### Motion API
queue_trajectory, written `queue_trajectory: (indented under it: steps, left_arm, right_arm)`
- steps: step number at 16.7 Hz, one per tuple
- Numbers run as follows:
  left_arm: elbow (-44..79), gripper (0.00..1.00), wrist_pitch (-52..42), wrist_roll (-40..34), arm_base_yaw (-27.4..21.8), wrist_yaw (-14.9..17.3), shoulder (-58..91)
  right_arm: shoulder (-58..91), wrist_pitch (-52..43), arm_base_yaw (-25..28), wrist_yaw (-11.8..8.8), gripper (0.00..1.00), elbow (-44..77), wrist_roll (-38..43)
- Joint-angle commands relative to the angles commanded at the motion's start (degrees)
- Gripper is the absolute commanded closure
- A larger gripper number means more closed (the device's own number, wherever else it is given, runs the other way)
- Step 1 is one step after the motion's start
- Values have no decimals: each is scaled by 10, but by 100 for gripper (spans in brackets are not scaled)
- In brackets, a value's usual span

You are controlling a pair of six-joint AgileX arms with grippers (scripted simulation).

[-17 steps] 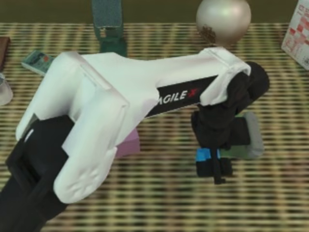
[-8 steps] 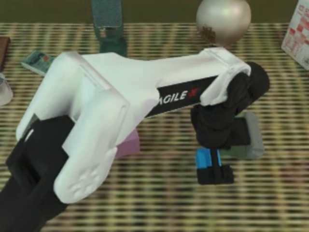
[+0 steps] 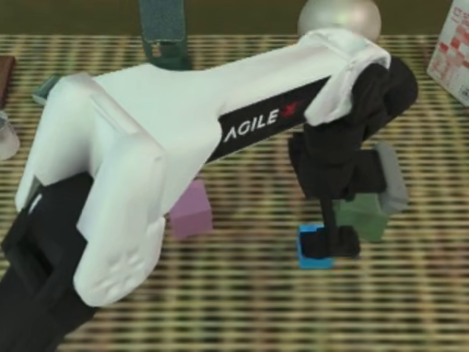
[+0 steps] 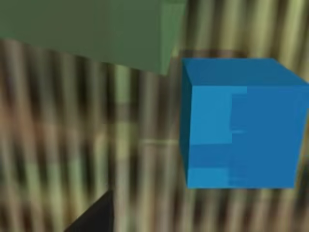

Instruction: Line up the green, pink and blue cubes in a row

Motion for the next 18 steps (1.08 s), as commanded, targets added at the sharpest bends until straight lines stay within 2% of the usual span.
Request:
queue_trajectory:
  steps: [7, 9, 18]
  left_arm:
    - [24, 0, -25, 0, 1, -1, -8]
    - [3, 0, -15, 6, 18, -1, -22]
    - [-232, 0, 76, 45, 193, -8, -147]
  right_arm:
    - [0, 0, 0, 0, 0, 0, 0]
    - [0, 0, 0, 0, 0, 0, 0]
    - [0, 0, 0, 0, 0, 0, 0]
